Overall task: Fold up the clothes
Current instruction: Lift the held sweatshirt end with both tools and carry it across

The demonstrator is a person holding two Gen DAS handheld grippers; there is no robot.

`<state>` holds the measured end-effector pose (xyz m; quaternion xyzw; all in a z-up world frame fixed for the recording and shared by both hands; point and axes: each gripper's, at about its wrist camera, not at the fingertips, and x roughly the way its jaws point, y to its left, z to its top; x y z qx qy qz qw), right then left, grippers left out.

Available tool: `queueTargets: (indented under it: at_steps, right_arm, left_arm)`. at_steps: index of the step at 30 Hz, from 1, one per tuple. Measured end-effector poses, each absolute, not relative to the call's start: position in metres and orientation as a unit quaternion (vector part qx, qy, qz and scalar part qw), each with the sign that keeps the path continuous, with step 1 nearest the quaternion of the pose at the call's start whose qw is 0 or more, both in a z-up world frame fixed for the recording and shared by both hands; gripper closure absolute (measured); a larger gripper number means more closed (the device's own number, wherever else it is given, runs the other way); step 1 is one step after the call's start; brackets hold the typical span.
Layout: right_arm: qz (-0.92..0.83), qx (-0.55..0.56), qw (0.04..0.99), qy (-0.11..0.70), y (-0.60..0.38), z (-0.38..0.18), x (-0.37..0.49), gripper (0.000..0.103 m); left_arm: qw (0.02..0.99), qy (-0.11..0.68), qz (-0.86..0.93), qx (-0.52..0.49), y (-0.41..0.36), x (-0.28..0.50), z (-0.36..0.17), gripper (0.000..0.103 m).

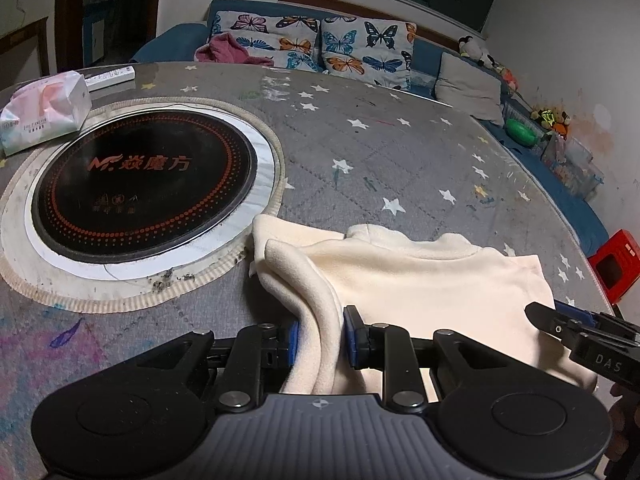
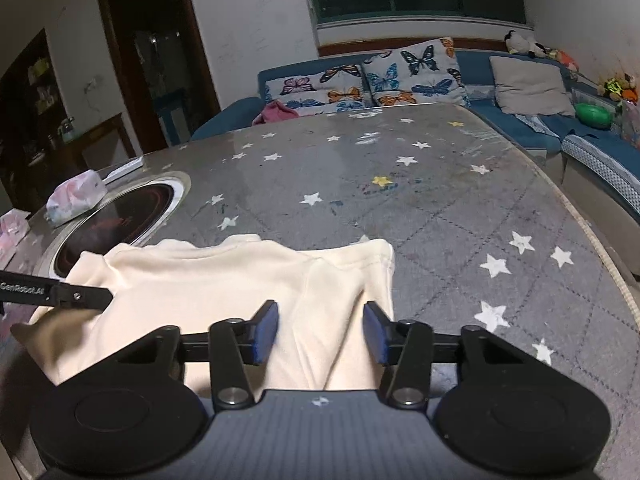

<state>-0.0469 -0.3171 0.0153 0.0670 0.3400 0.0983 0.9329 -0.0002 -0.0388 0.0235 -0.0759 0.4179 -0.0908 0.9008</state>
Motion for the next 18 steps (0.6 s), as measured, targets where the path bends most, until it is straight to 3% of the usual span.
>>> queueTargets:
  at_steps: [18]
  right_arm:
    - [0.061,0.09,0.942,0.318,-0.3261,0.0161,-0.0434,0.06]
  left_arm:
    - [0.901,0.417,-0.094,-0.069,-0.0371,0.0003,0.023,0.073]
